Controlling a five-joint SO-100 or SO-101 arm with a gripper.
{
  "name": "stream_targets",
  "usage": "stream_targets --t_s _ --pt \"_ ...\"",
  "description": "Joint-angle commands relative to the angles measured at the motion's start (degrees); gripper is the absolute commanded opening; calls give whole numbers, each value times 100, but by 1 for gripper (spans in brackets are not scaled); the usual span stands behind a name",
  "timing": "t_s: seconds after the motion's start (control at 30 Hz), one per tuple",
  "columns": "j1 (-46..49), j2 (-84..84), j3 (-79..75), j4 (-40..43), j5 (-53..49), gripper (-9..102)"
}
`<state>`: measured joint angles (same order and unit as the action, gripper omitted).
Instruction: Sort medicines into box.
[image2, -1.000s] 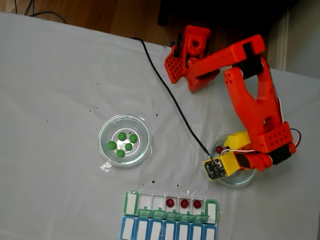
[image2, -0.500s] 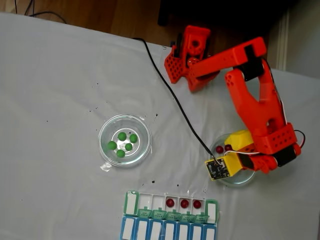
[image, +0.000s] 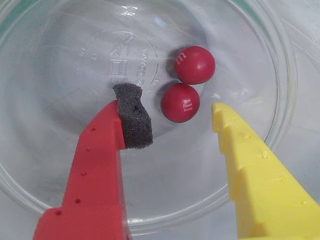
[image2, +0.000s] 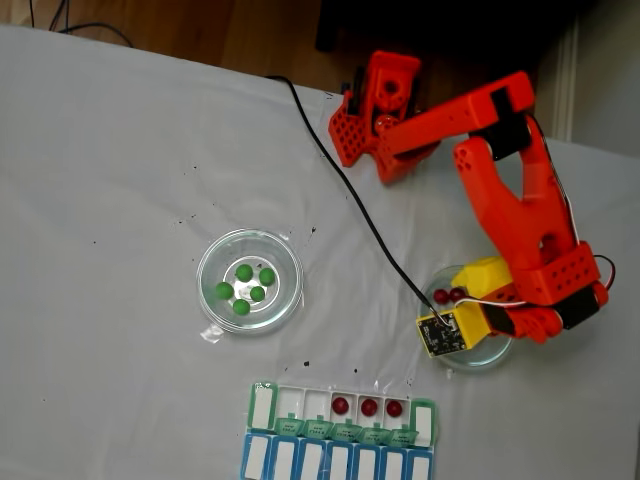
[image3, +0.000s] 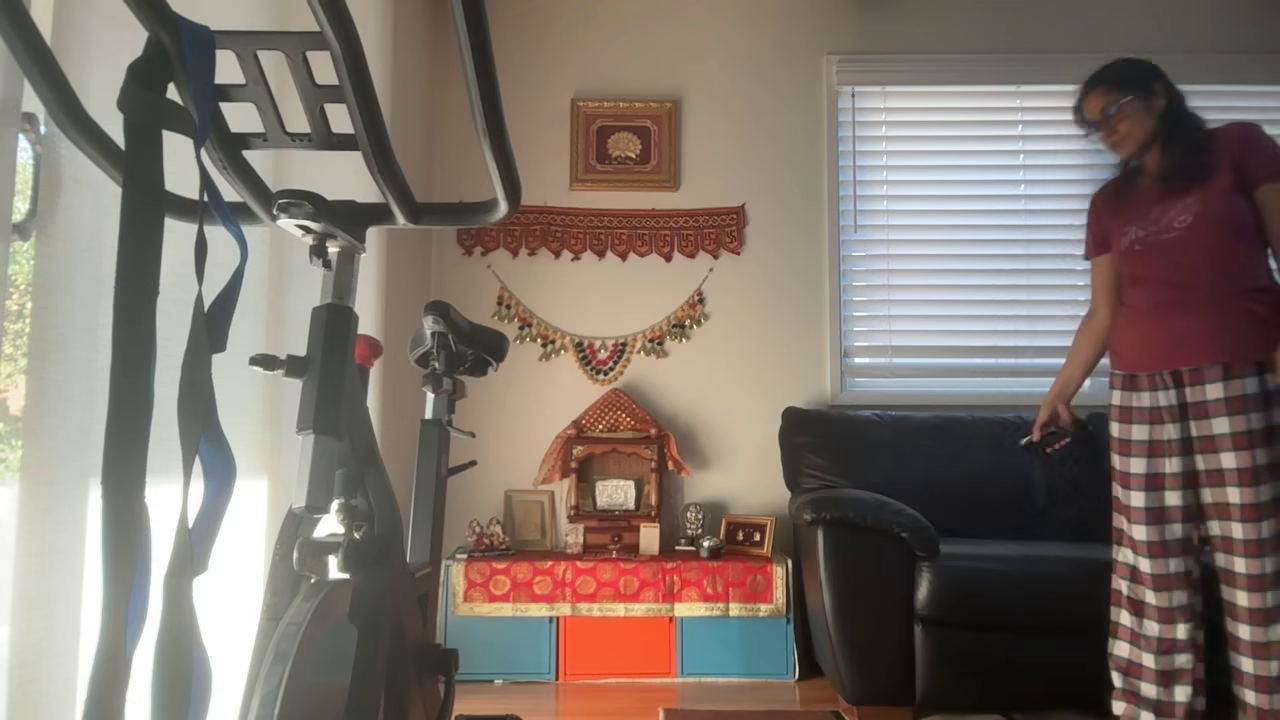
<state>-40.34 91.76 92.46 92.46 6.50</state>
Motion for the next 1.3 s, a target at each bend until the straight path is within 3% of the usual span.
stream_targets --t_s 0.0,1.27 --pt "-220 18 -176 193 44 22" --pt "-642 -800 -18 404 -79 17"
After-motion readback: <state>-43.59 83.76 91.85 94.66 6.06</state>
